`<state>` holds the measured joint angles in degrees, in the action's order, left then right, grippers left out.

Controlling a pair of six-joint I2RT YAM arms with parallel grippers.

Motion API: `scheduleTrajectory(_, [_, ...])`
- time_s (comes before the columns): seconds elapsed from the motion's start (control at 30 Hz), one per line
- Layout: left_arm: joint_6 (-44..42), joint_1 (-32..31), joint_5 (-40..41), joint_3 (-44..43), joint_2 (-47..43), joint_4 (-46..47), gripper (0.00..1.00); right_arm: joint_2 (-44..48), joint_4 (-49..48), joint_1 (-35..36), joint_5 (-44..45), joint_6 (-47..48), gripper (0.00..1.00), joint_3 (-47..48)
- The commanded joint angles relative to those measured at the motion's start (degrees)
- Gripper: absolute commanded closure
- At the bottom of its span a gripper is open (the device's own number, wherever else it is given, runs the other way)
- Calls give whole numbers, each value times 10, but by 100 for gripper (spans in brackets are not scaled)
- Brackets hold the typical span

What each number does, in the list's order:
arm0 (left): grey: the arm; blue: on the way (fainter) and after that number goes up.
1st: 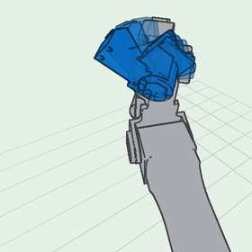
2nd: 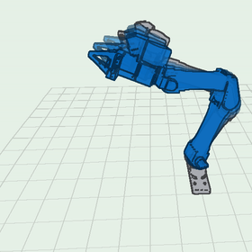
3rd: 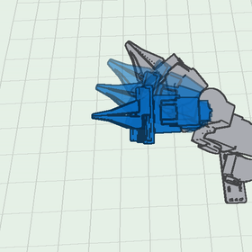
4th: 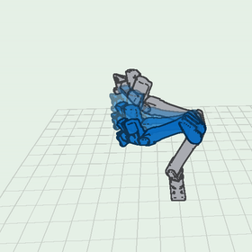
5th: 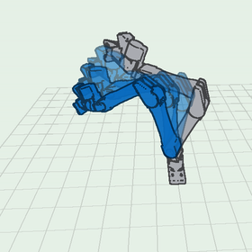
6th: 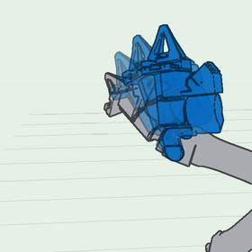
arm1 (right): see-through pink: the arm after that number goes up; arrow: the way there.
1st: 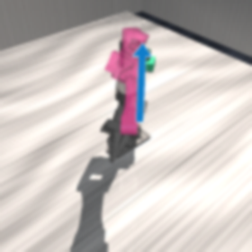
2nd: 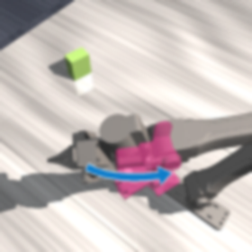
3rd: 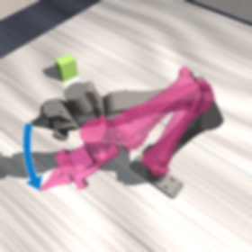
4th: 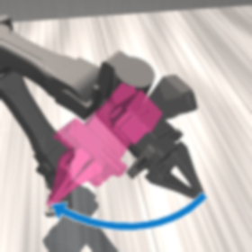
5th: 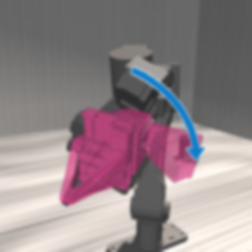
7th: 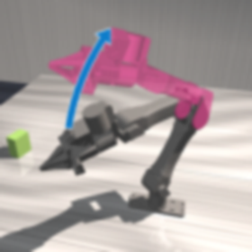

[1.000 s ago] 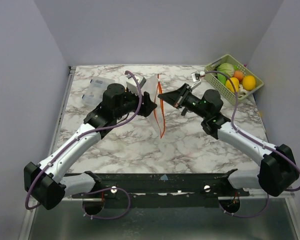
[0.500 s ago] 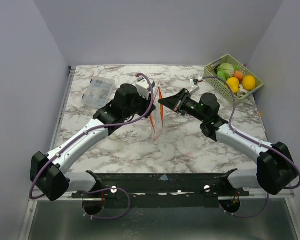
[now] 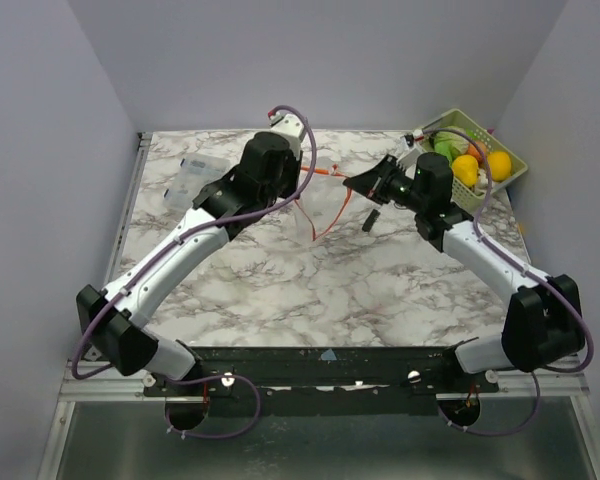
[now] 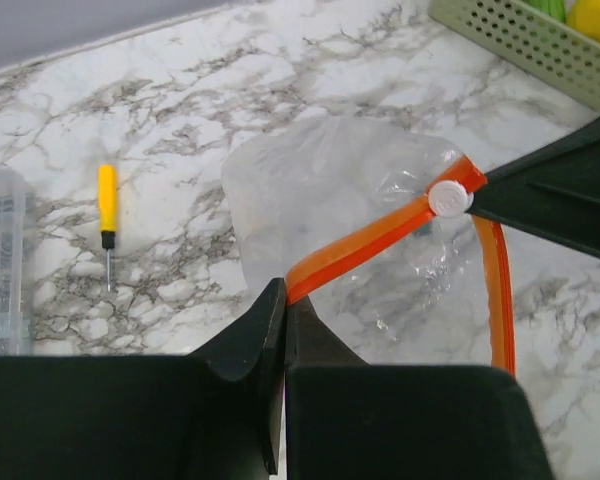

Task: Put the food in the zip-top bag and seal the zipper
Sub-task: Open the zipper of the food storage bag, then pick up the fake vegetable from the bin.

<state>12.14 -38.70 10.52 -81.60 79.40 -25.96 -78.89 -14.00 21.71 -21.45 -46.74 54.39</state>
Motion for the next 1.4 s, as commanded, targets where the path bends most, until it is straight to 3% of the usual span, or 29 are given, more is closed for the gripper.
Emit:
scheduleTrajectory(0.0, [51,2,138,-129,83,-99,100,-66,92,-59,-93,45,99,70])
scheduleTrajectory(0.2, [63,2,146,-261,189,-194,100,-117,239,-64,5,128,99,160])
scheduleTrajectory(0.23, [64,2,136,-266,166,-199,100,-120,253,-63,35,141,99,165])
scheduleTrajectory(0.27, [62,2,113,-265,203,-196,100,-122,266,-63,55,154,99,168])
scheduleTrajectory(0.37, [60,2,44,-246,211,-168,100,-134,279,-63,55,180,96,174])
scheduleTrajectory(0.57, [98,3,-62,-251,233,-146,100,-137,271,-62,-39,184,75,185])
scheduleTrajectory(0.7, [120,5,-67,-276,257,-146,100,-127,288,-63,-50,189,60,229])
scheduleTrajectory(0.83, [129,13,-72,-296,284,-148,100,-109,312,-63,-1,201,45,280])
scheduleTrajectory(0.93, [147,25,-104,-311,302,-151,100,-93,308,-66,93,207,19,299])
scheduleTrajectory(1.1, [185,39,-163,-305,321,-130,100,-109,252,-120,182,182,18,302])
scheduleTrajectory(1.2, [196,40,-191,-303,324,-130,100,-138,207,-169,198,174,17,295])
scheduleTrajectory(1.37, [211,40,-217,-269,308,-108,100,-232,220,-231,212,205,9,368])
